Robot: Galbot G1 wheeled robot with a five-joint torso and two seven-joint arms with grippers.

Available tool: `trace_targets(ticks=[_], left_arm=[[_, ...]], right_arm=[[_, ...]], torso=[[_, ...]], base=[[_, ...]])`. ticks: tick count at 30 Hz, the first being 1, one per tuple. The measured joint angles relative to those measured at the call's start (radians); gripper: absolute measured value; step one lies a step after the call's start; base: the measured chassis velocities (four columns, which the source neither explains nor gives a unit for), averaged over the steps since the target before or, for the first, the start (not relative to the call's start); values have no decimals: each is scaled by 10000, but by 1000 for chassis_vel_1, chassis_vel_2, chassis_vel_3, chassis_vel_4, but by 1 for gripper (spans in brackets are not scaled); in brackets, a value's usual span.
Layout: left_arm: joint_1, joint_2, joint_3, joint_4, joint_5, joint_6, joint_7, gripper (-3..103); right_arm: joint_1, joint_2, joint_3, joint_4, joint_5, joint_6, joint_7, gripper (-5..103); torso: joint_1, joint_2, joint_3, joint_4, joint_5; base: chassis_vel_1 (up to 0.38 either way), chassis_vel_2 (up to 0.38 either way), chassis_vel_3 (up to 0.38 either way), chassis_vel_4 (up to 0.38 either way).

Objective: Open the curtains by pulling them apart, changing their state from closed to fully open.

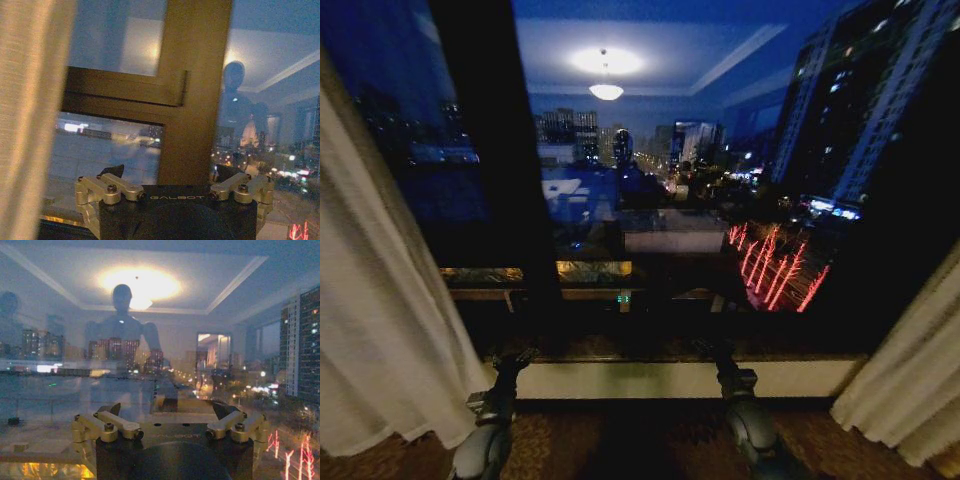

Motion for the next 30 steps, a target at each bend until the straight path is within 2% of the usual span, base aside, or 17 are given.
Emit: trace_targets(ticks=[5, 15, 19, 25, 30], left_arm=[[0, 0, -1, 0, 0, 0, 0, 100], [0, 1, -3, 1, 0, 0, -1, 100], [0, 3, -8, 1, 0, 0, -2, 100], [0, -2, 2, 0, 0, 0, -1, 100], [0, -4, 6, 0, 0, 0, 2, 100]], right_arm=[[0, 0, 1, 0, 0, 0, 0, 100], [0, 1, -2, 0, 0, -1, -1, 100], [0, 2, -2, 0, 0, -1, -2, 100], [0, -4, 2, -1, 0, -1, -1, 100], [0, -5, 8, -1, 0, -1, 1, 100]], torso=[[0, -1, 1, 0, 9], [1, -1, 1, 3, 0], [1, 0, 0, 4, -4], [1, -1, 1, -2, 14], [0, -1, 1, -3, 6]], base=[[362, 360, -361, -340], [303, 329, -310, -327], [157, 140, -147, -164], [14, 7, 1, -13], [0, 0, 0, 0]])
